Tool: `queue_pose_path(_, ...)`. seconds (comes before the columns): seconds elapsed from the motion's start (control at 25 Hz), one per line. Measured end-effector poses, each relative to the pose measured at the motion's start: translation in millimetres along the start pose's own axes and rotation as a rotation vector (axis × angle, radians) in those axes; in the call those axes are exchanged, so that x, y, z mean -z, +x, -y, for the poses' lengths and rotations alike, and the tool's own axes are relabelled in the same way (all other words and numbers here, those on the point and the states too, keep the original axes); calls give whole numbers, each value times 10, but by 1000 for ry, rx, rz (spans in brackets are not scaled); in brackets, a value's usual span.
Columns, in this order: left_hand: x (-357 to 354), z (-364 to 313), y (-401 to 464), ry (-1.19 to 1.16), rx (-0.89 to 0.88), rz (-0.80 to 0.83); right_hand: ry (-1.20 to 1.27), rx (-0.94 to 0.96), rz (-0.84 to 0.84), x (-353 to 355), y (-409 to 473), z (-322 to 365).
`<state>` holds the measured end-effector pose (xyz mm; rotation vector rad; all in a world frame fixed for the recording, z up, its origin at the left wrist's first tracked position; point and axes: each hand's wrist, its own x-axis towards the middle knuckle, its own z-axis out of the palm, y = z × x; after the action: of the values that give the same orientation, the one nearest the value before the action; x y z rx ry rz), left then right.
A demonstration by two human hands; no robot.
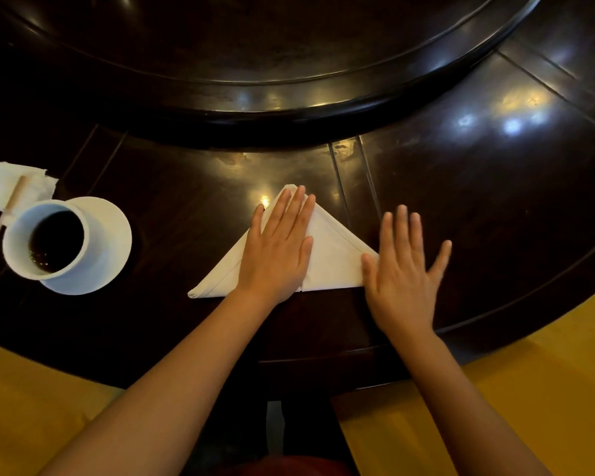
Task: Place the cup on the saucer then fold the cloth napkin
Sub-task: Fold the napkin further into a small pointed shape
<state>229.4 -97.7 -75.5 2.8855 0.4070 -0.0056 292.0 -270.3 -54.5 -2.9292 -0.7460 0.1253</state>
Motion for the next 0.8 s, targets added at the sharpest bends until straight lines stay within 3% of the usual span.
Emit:
queue_pose_path(0.12, 46, 17, -15, -290, 77, -195, 80, 291, -28, -72, 116, 495)
queue_pose_path(0.2, 49, 31, -34, -278, 126, -230, 112, 438, 41, -203, 125, 690)
queue_pose_path(0.44, 32, 389, -229, 78, -67, -12, 65, 467, 78, -319, 130, 678)
queue_pose_path(0.8, 205, 891, -878, 144, -181, 141, 60, 512, 130, -296, 160, 641)
